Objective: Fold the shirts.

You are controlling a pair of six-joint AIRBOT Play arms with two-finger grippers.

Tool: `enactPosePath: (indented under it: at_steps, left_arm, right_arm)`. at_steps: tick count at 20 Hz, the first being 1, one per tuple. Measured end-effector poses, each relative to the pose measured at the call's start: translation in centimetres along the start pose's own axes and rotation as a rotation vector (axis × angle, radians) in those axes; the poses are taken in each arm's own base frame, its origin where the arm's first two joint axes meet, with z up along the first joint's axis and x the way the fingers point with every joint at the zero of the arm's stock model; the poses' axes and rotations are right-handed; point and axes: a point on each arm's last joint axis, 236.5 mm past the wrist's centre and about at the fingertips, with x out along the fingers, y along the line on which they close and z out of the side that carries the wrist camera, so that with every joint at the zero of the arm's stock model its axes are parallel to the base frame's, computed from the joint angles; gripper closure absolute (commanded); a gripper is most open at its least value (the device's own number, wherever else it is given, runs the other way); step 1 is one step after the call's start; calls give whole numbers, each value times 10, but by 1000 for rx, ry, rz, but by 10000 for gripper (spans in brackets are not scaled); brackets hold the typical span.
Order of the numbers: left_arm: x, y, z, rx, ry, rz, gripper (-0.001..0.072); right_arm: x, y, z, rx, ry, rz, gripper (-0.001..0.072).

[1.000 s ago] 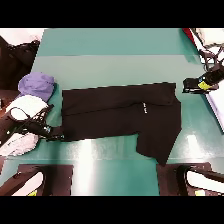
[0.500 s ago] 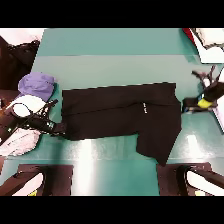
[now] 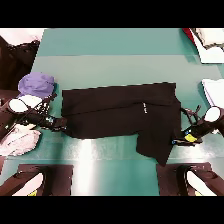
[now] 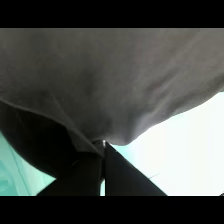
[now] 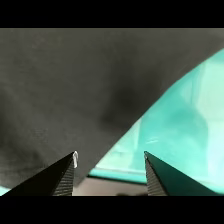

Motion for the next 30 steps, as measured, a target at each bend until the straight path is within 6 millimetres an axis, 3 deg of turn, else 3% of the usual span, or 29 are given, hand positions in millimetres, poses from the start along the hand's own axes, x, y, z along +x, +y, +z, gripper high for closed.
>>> enactPosePath:
  at_steps: [6,9,13,19,23,27,30]
  left_arm:
    - [0,-2,-2,0,8,-8,682]
    - [0,-2,-2,1,10,-9,682]
    - [-7,-6,2,24,-14,-9,683]
    - [-52,-36,-2,135,-98,-19,682]
    - [-69,-45,-2,169,-166,-9,682]
    - [-83,-45,30,147,-324,13,682]
    - [-93,-38,56,113,-442,42,682]
  right_arm:
    - [14,2,9,41,-65,23,302]
    - [14,3,26,48,-139,32,680]
    - [4,2,43,38,-204,21,693]
    - [-57,18,45,-54,-204,23,694]
    - [-110,31,71,-96,-348,29,695]
    - [-158,43,110,-118,-517,37,695]
    - [-173,47,140,-127,-567,37,695]
